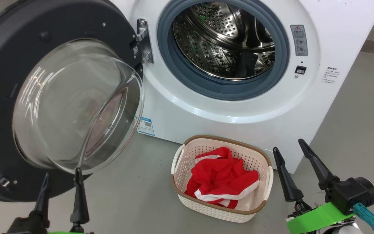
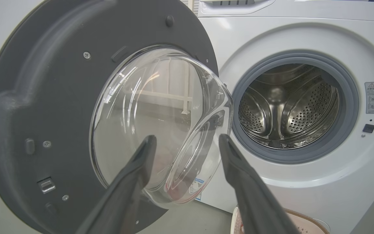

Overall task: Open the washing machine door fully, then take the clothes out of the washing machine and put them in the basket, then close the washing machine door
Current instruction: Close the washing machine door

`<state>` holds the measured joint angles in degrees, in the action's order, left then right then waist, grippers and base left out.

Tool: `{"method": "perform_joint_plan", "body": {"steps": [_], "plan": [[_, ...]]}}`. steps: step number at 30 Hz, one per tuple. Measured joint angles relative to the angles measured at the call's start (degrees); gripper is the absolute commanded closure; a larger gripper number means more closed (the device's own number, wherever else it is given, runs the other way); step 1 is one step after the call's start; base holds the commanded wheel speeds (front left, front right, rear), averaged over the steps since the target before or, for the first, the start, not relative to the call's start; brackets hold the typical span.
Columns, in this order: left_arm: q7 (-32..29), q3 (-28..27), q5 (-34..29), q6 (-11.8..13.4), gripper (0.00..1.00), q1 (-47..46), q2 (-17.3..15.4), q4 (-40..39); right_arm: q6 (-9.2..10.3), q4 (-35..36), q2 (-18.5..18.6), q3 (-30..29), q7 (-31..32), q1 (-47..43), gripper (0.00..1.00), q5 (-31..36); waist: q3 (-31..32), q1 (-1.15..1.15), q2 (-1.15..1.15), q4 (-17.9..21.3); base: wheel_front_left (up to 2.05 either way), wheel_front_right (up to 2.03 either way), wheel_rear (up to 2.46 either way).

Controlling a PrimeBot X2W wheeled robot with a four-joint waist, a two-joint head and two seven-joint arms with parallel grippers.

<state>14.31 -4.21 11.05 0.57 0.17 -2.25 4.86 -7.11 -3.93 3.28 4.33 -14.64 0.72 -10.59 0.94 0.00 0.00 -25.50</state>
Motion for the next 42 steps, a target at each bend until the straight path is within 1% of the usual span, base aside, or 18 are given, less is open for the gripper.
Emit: {"method": "perform_joint_plan", "body": {"steps": [7, 8, 9, 10, 11, 15, 18, 21, 24, 27, 32, 33, 36, 39, 42], "plan": [[0.0, 0.0, 0.0, 0.65, 0.0, 0.0, -0.01, 0.0, 0.0, -0.11, 0.0, 0.1, 0.0, 0.6, 0.0, 0.0, 0.0, 0.0, 0.0, 0.01, 0.0, 0.0, 0.0], [0.0, 0.01, 0.0, 0.93, 0.13, 0.0, -0.01, 0.01, 0.0, -0.13, 0.0, 0.13, 0.0, 0.6, 0.0, 0.0, 0.01, 0.0, 0.0, 0.06, 0.0, 0.0, 0.0], [0.0, 0.05, 0.0, 1.0, 0.41, 0.0, 0.0, 0.12, 0.0, -0.15, 0.0, 0.13, 0.0, 0.6, 0.0, 0.0, 0.02, 0.0, 0.0, 0.08, 0.0, 0.0, 0.0], [0.0, 0.12, -0.01, 1.0, 0.78, -0.01, -0.01, 0.26, 0.0, -0.16, 0.0, 0.14, 0.0, 0.6, 0.0, 0.0, 0.04, 0.0, 0.0, 0.1, 0.0, 0.0, 0.0], [0.0, 0.16, -0.01, 1.0, 1.0, -0.01, -0.02, 0.4, 0.0, -0.19, 0.0, 0.16, 0.0, 0.6, 0.0, 0.0, 0.05, 0.0, 0.0, 0.13, 0.0, 0.0, 0.0], [0.0, 0.09, -0.53, 1.62, 1.0, -0.08, -0.19, 0.48, 0.0, -0.3, 0.0, 0.21, 0.0, 0.6, 0.0, 0.0, 0.09, 0.0, 0.0, 0.33, 0.0, 0.0, 0.0], [0.0, -0.1, -0.46, 1.62, 1.0, -1.18, -0.34, -0.45, 0.0, -0.34, 0.01, 0.19, 0.0, 0.6, 0.0, 0.0, 0.05, 0.0, 0.0, 0.32, 0.0, 0.0, 0.0], [0.0, -0.3, -0.44, 1.59, 1.0, -4.7, -1.22, -1.55, 0.0, -0.4, 0.03, 0.18, 0.01, 0.6, 0.0, 0.0, -0.09, 0.0, 0.0, 0.32, 0.0, 0.0, 0.0], [0.01, -1.33, -0.55, 1.66, 1.0, -9.84, -2.85, -2.07, 0.0, -0.53, 0.2, 0.29, 0.0, 0.61, 0.0, 0.0, -0.25, 0.0, 0.0, 0.56, 0.0, 0.0, 0.0], [0.24, -2.22, -1.36, 2.55, 1.0, -15.29, -4.82, -2.24, 0.0, -0.65, 0.4, 0.36, 0.0, 0.62, 0.0, 0.0, -0.28, 0.0, 0.0, 1.14, 0.0, 0.0, 0.0], [-0.25, -6.83, -1.66, 5.83, 1.0, -24.02, -7.57, -1.58, 0.0, -0.75, 0.74, 0.16, 0.01, 0.6, 0.0, 0.0, -0.12, 0.0, 0.0, 2.38, 0.0, 0.0, 0.0], [-0.88, -7.69, -1.56, 6.36, 1.0, -25.46, -8.27, -1.09, 0.0, -0.75, 0.77, 0.15, 0.0, 0.6, 0.0, 0.0, -0.09, 0.0, 0.0, 2.66, 0.0, 0.0, 0.0], [-2.59, -10.83, 0.71, 6.91, 1.0, -29.35, -10.26, 2.1, 0.0, -0.75, 0.94, 0.07, 0.0, 0.57, 0.0, 0.0, -0.08, 0.0, 0.0, 3.42, 0.0, 0.0, 0.0], [-4.77, -13.43, 2.2, 7.68, 1.0, -32.84, -12.51, 7.44, 0.0, -0.76, 1.02, 0.08, 0.0, 0.55, 0.0, 0.0, -0.15, 0.0, 0.0, 4.01, 0.0, 0.0, 0.0], [-7.43, -16.15, 4.69, 8.27, 1.0, -36.0, -14.05, 13.73, 0.0, -0.86, 1.04, 0.09, 0.0, 0.53, 0.0, 0.0, -0.16, 0.0, 0.0, 4.52, 0.0, 0.0, 0.0]]}}
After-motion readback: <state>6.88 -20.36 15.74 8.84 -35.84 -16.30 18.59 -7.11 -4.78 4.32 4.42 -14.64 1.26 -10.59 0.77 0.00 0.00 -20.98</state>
